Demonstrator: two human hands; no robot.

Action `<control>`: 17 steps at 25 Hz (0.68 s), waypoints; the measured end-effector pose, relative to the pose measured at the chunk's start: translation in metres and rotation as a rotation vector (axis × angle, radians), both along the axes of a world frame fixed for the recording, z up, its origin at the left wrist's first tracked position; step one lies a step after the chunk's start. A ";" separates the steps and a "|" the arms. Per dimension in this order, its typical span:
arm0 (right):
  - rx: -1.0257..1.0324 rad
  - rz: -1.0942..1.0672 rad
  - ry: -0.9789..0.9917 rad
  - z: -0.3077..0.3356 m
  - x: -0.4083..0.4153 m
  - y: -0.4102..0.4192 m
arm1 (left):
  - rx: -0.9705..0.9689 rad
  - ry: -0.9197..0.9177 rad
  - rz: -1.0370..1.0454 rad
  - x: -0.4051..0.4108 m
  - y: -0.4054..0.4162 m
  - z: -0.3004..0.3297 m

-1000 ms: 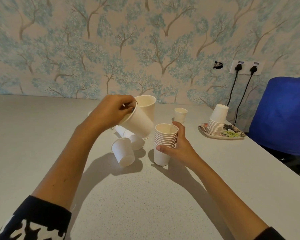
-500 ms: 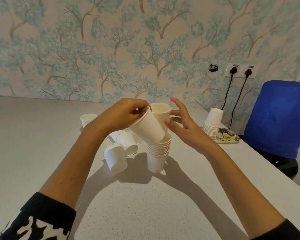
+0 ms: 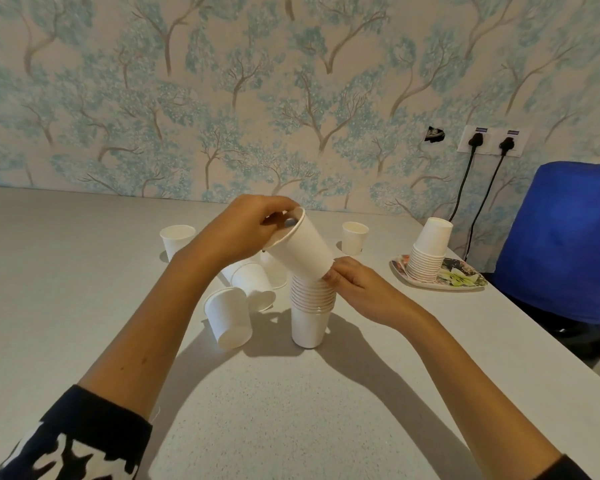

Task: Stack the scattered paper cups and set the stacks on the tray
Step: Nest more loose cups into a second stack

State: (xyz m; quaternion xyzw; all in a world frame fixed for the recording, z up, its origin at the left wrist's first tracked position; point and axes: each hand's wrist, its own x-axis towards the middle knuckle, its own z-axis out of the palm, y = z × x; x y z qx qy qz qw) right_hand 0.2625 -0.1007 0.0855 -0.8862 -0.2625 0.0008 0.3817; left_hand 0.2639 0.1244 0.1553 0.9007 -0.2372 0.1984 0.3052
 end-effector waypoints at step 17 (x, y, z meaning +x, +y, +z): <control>0.129 0.015 -0.075 -0.023 -0.009 0.017 | 0.240 0.002 0.152 0.012 -0.033 -0.051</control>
